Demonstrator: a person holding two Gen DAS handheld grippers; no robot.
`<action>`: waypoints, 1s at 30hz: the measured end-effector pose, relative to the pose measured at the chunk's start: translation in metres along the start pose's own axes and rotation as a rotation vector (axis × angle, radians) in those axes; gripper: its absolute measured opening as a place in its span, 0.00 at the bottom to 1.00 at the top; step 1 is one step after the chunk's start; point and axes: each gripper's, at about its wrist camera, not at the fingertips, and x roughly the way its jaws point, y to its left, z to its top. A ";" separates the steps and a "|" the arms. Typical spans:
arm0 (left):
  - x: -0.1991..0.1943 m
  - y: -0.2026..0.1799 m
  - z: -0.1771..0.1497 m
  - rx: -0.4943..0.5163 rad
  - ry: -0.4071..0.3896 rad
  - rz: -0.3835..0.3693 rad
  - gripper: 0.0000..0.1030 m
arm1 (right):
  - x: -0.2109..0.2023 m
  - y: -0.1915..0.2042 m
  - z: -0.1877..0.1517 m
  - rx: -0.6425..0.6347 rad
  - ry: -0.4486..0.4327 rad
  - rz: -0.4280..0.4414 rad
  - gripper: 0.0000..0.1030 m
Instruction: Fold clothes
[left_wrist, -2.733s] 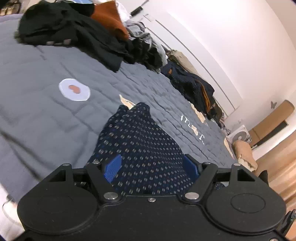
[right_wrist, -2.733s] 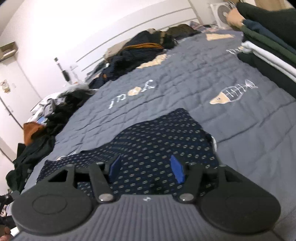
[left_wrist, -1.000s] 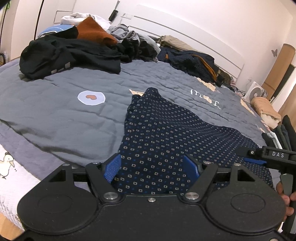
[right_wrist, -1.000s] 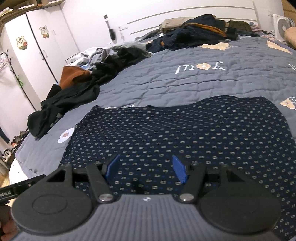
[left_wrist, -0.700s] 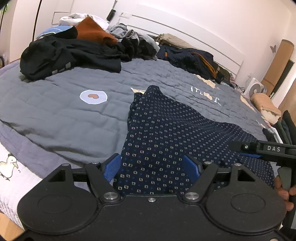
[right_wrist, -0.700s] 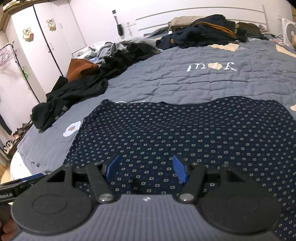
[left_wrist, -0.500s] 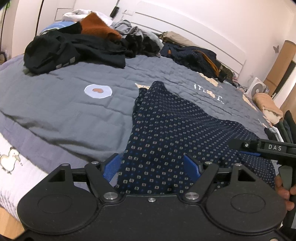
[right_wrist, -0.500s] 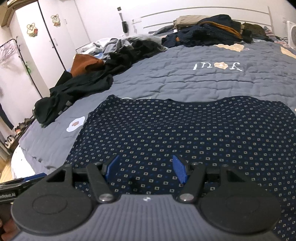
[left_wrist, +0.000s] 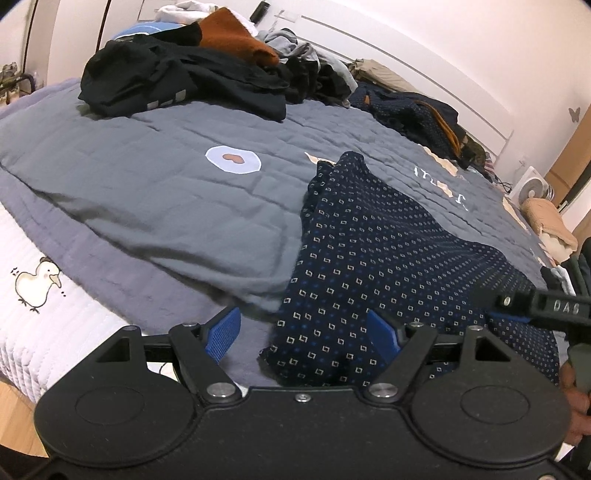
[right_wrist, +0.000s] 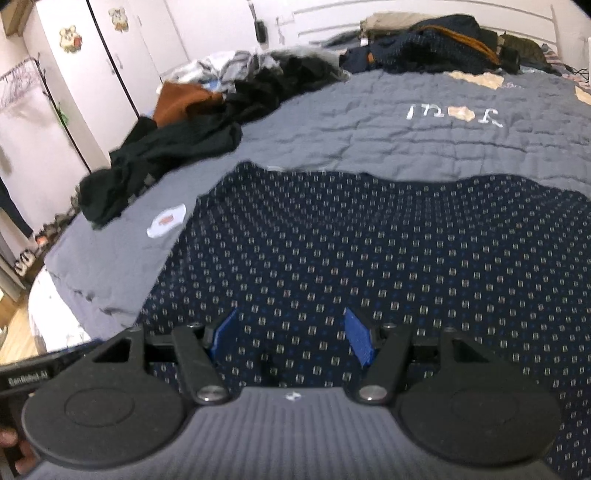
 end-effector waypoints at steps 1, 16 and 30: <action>0.000 -0.001 0.001 0.004 0.001 -0.002 0.72 | 0.000 0.001 -0.001 0.003 0.013 -0.003 0.61; -0.001 -0.013 -0.005 0.034 0.005 -0.004 0.73 | -0.013 0.007 -0.026 0.044 0.094 0.018 0.61; -0.001 -0.038 -0.020 0.063 0.012 -0.020 0.74 | -0.037 -0.012 -0.051 0.079 0.092 0.003 0.61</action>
